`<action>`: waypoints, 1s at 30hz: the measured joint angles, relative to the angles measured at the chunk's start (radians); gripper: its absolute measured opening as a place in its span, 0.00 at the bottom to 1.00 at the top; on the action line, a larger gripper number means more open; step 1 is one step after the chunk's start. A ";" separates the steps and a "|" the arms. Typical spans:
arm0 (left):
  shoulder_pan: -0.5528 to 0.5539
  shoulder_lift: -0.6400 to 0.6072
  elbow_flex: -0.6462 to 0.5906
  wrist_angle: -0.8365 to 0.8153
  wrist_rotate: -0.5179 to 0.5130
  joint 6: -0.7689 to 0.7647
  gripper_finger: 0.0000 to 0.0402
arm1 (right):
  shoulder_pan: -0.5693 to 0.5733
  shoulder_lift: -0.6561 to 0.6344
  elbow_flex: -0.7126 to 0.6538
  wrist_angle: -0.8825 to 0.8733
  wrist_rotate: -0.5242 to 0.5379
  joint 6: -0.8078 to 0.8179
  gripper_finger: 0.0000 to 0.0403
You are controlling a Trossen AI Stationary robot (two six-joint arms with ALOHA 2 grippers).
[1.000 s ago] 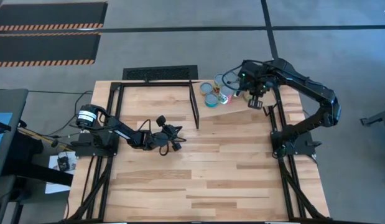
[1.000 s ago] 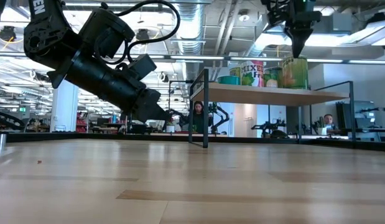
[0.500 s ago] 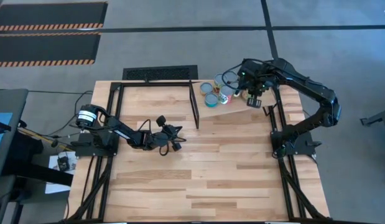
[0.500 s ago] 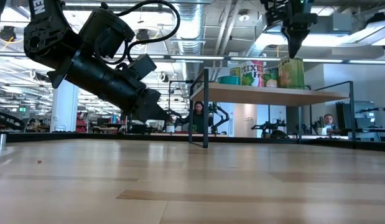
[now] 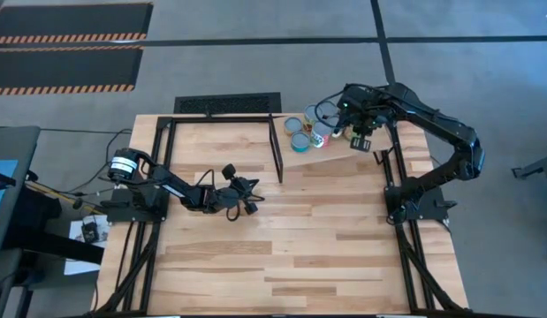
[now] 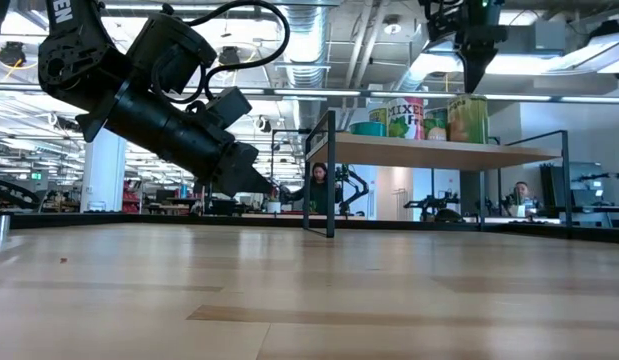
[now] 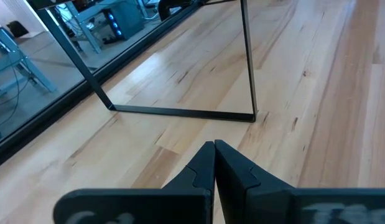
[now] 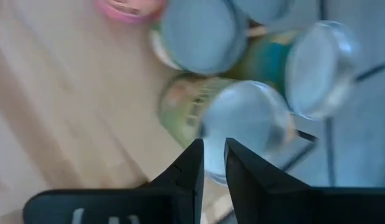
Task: Pick and place cans onto a shelf
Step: Return to Home Position
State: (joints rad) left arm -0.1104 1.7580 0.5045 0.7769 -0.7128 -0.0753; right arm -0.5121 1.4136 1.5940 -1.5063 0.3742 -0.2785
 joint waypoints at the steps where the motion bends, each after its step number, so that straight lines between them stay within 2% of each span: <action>1: 0.000 0.000 0.000 0.000 0.000 0.000 0.00 | 0.001 0.000 0.000 0.000 0.030 0.001 0.22; 4: 0.000 0.000 0.000 -0.001 0.000 0.000 0.00 | 0.002 -0.018 -0.001 0.018 0.082 0.001 0.20; 8: 0.000 0.000 0.000 -0.005 0.000 0.003 0.00 | 0.031 -0.074 -0.001 0.113 0.067 0.013 0.16; 11: 0.000 0.000 0.000 -0.011 0.000 0.008 0.00 | 0.060 -0.138 -0.010 0.223 -0.045 0.019 0.11; 14: 0.000 0.000 0.000 -0.010 0.010 0.008 0.00 | 0.096 -0.217 -0.074 0.373 -0.185 0.014 0.03; 17: 0.001 0.000 0.000 -0.010 0.039 0.010 0.00 | 0.148 -0.302 -0.203 0.554 -0.257 0.011 0.03; 22: 0.001 0.000 0.000 -0.010 0.072 0.014 0.00 | 0.243 -0.431 -0.485 0.888 -0.307 0.022 0.03; 30: 0.001 0.000 0.000 0.008 0.172 0.037 0.00 | 0.400 -0.509 -0.925 1.508 -0.342 0.054 0.03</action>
State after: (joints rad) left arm -0.1097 1.7580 0.5049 0.7848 -0.5404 -0.0380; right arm -0.1120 0.9050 0.6688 0.0013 0.0319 -0.2244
